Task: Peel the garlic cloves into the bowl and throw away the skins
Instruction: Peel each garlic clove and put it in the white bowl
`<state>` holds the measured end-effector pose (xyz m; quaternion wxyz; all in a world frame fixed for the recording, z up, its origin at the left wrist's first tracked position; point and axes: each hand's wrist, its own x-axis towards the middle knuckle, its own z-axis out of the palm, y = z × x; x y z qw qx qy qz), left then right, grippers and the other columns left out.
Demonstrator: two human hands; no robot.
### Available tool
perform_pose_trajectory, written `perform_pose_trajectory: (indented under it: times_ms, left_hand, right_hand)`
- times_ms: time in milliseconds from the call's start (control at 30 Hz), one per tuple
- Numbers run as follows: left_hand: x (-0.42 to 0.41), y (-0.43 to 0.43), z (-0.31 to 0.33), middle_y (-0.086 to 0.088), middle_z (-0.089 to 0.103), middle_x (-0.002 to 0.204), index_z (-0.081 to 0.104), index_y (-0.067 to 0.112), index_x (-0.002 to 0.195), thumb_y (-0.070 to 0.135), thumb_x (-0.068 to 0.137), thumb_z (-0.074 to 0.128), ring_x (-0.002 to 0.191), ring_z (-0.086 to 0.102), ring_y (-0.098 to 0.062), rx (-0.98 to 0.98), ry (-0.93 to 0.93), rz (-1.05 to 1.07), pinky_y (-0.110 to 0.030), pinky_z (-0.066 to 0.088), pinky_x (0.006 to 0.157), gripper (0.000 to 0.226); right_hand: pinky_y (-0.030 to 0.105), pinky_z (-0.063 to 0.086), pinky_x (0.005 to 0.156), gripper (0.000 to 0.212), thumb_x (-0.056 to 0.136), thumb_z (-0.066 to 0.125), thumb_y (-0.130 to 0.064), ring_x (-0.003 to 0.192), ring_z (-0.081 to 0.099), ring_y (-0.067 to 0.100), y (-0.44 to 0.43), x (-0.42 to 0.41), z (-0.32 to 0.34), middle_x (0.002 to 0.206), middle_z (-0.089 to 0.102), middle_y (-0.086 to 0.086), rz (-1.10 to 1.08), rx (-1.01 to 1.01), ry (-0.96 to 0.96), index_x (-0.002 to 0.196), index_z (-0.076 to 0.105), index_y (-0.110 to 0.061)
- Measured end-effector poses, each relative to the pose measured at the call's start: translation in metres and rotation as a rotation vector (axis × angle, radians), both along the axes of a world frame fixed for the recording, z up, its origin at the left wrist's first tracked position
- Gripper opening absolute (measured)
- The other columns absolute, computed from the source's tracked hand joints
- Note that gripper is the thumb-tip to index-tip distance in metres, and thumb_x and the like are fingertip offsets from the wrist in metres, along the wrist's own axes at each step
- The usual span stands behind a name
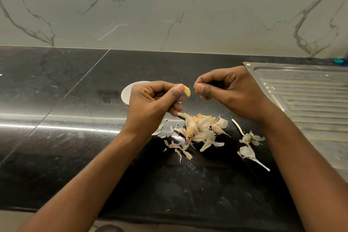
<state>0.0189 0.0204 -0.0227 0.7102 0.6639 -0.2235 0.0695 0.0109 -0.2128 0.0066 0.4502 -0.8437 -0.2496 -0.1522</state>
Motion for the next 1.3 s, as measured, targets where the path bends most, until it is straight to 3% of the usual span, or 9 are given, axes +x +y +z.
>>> perform_pose_trajectory:
  times_ms: [100,200,367,533,733,900,1067,1200,1300]
  left_hand:
    - [0.003,0.007,0.005,-0.016,0.067,0.067,0.078,-0.002,0.092,0.012,0.099,0.073,0.048,0.055,-0.02,-0.015,-0.052,0.129,-0.026,0.046,0.046,0.017]
    - [0.007,0.015,0.008,-0.01,0.064,0.062,0.08,0.0,0.091,0.013,0.098,0.075,0.048,0.051,-0.018,-0.034,-0.078,0.239,-0.024,0.042,0.048,0.015]
    - [0.013,0.026,0.012,0.007,0.076,0.071,0.084,0.014,0.085,0.021,0.094,0.079,0.064,0.067,-0.01,0.062,-0.102,0.436,-0.025,0.05,0.061,0.012]
    - [0.026,0.043,0.01,0.007,0.076,0.068,0.082,0.029,0.072,0.034,0.084,0.082,0.072,0.071,-0.018,0.211,-0.025,0.625,-0.046,0.058,0.067,0.014]
    - [0.035,0.052,0.005,0.018,0.075,0.074,0.081,0.037,0.071,0.047,0.068,0.083,0.082,0.07,-0.008,0.419,0.205,0.71,-0.04,0.061,0.08,0.011]
    - [0.035,0.051,0.004,0.02,0.076,0.08,0.082,0.039,0.077,0.048,0.07,0.083,0.09,0.072,-0.01,0.477,0.24,0.703,-0.044,0.059,0.09,0.011]
    - [0.026,0.044,0.009,0.018,0.074,0.075,0.082,0.035,0.08,0.043,0.082,0.077,0.083,0.071,-0.009,0.447,0.077,0.764,-0.042,0.061,0.08,0.01]
    - [0.015,0.03,0.009,0.014,0.07,0.066,0.083,0.031,0.087,0.039,0.089,0.075,0.068,0.068,-0.007,0.436,-0.193,0.718,-0.038,0.06,0.066,0.011]
    - [0.005,0.018,0.005,0.011,0.069,0.067,0.082,0.027,0.087,0.033,0.093,0.074,0.064,0.066,-0.009,0.526,-0.393,0.616,-0.037,0.056,0.06,0.012]
  right_hand:
    - [0.03,0.061,0.071,0.007,0.096,0.079,-0.013,0.072,0.072,0.019,-0.005,-0.002,0.001,0.083,0.078,0.005,-0.002,0.011,0.06,0.1,0.082,-0.009]
    - [0.026,0.058,0.068,0.004,0.093,0.083,-0.016,0.071,0.069,0.013,-0.005,-0.002,0.0,0.08,0.077,0.0,0.004,-0.041,0.102,0.096,0.084,-0.013]
    - [0.027,0.059,0.067,0.004,0.092,0.084,-0.017,0.071,0.071,0.021,-0.003,-0.003,0.0,0.08,0.078,0.001,0.024,-0.09,0.144,0.095,0.084,-0.014]
    - [0.032,0.061,0.074,0.005,0.091,0.084,-0.019,0.077,0.074,0.026,-0.005,-0.003,0.0,0.083,0.079,0.002,0.053,-0.116,0.197,0.095,0.084,-0.017]
    - [0.023,0.053,0.065,0.003,0.091,0.085,-0.018,0.066,0.065,0.013,-0.004,-0.002,-0.002,0.074,0.075,0.0,0.082,-0.173,0.28,0.092,0.085,-0.021]
    - [0.022,0.054,0.066,0.003,0.093,0.083,-0.023,0.069,0.068,0.009,-0.001,-0.003,-0.003,0.078,0.077,-0.005,0.057,-0.244,0.328,0.094,0.084,-0.025]
    - [0.027,0.06,0.078,0.012,0.097,0.078,-0.027,0.087,0.073,0.007,0.004,0.001,-0.011,0.091,0.077,-0.017,-0.006,-0.291,0.329,0.106,0.082,-0.033]
    - [0.046,0.064,0.083,0.014,0.096,0.079,-0.029,0.091,0.072,0.017,0.006,0.001,-0.013,0.097,0.077,-0.013,-0.005,-0.36,0.351,0.105,0.081,-0.04]
    - [0.036,0.057,0.074,0.019,0.093,0.081,-0.019,0.08,0.066,0.011,0.003,-0.002,-0.006,0.091,0.073,-0.014,0.03,-0.3,0.333,0.098,0.083,-0.037]
